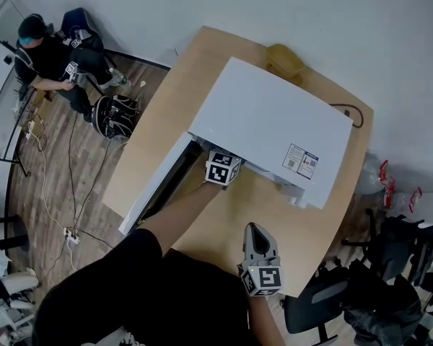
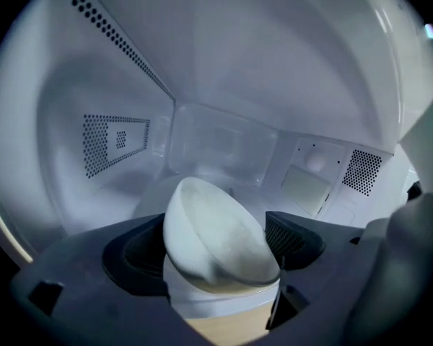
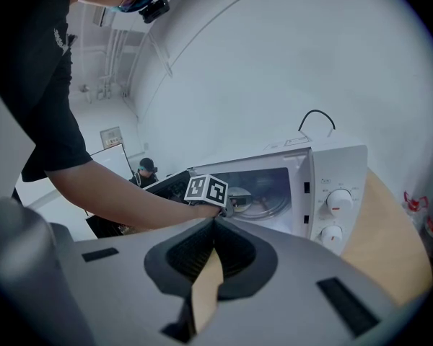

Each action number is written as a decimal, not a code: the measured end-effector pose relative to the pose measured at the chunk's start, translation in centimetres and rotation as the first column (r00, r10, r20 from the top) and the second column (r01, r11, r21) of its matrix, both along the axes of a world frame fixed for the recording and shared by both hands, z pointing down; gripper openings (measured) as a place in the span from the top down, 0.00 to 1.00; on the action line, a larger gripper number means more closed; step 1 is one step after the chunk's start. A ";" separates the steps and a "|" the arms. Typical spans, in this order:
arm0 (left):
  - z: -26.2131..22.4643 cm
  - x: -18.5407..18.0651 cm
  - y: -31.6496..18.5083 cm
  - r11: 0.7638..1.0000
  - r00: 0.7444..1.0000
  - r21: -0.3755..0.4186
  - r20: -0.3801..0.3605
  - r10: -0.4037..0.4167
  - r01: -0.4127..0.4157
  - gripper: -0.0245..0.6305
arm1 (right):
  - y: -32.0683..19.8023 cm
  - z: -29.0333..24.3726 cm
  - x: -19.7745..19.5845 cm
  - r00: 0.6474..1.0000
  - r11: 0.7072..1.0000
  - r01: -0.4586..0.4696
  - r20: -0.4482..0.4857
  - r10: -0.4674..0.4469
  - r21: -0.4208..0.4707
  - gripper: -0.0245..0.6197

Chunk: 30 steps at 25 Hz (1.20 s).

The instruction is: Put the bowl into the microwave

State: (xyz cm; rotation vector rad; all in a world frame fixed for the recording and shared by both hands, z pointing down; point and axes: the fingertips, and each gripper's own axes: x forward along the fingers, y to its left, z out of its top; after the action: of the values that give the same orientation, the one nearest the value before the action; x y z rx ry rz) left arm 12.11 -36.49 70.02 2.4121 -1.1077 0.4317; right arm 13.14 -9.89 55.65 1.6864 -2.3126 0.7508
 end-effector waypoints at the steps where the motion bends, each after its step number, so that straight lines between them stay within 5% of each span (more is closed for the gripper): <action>1: 0.2 0.1 0.1 1.000 1.000 -0.001 0.011 0.008 -0.008 0.38 | 0.0 0.0 0.0 1.000 1.000 0.002 0.000 -0.002 0.000 0.87; 13: -0.3 -2.3 -0.6 0.992 0.987 -0.028 -0.103 -0.126 0.124 0.38 | 0.2 0.3 0.5 1.000 1.000 -0.009 0.008 0.009 -0.009 0.87; 30: -2.0 -2.6 1.4 0.996 0.994 0.049 -0.082 -0.073 0.077 0.38 | 0.2 -0.3 0.6 0.999 0.999 -0.041 -0.009 0.041 0.014 0.87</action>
State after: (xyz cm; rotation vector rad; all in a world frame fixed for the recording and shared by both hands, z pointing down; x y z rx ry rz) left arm 9.50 -35.13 68.01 2.4015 -1.1838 0.2826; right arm 13.72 -9.73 55.32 1.7443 -2.2885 0.7352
